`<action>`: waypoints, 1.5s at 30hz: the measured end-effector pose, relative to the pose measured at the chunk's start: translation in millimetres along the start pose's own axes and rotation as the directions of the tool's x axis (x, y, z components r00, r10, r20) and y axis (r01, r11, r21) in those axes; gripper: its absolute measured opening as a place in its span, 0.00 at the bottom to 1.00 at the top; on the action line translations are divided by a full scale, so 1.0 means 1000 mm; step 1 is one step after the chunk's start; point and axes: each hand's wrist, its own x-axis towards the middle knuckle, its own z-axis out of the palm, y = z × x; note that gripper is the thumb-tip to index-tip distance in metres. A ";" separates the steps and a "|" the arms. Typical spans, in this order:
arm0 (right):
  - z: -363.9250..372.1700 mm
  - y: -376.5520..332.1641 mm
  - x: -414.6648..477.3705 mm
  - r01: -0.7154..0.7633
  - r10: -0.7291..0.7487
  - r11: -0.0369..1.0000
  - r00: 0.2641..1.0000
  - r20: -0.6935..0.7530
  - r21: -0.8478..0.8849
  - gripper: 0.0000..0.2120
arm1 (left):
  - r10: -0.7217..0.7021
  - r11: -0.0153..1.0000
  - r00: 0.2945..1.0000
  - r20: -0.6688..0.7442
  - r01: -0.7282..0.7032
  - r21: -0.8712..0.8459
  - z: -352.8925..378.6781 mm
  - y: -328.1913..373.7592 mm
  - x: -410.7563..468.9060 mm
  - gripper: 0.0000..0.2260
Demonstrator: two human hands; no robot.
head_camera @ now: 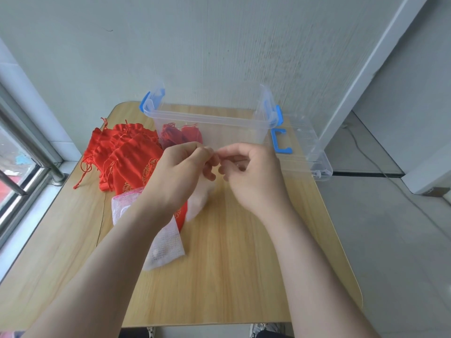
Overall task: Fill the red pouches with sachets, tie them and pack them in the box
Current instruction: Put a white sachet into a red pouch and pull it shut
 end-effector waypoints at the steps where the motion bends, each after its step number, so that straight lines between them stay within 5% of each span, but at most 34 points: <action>1: 0.001 0.000 -0.001 0.020 -0.020 1.000 1.000 0.022 -0.008 0.14 | 0.003 1.000 1.000 0.003 -0.003 -0.001 0.000 0.000 0.000 0.14; 13: 0.002 0.007 -0.001 0.043 -0.100 0.881 0.990 -0.097 -0.471 0.10 | -0.181 0.967 0.983 0.005 0.178 0.180 -0.004 -0.007 0.002 0.10; 20: -0.001 0.006 0.000 -0.033 -0.063 0.890 0.979 -0.194 -0.455 0.06 | -0.196 0.981 0.978 0.065 0.196 0.006 -0.006 -0.003 0.004 0.11; 25: -0.004 0.009 0.002 -0.148 0.138 0.914 0.989 -0.052 -0.379 0.18 | -0.171 0.961 0.982 0.074 0.183 -0.208 -0.006 -0.011 0.006 0.11; 28: -0.004 0.004 0.001 -0.202 0.244 0.912 0.967 0.076 -0.357 0.15 | -0.142 0.960 0.989 0.049 0.149 -0.237 -0.002 -0.011 0.003 0.08; 36: -0.004 -0.004 -0.001 -0.070 0.188 0.924 0.940 0.285 -0.377 0.18 | 0.052 0.992 0.991 -0.125 -0.037 0.118 -0.002 -0.020 0.003 0.07; 45: -0.003 -0.003 -0.001 0.067 -0.025 0.961 0.987 0.158 -0.267 0.21 | 0.162 0.911 0.986 0.050 -0.169 0.376 0.000 -0.022 0.001 0.04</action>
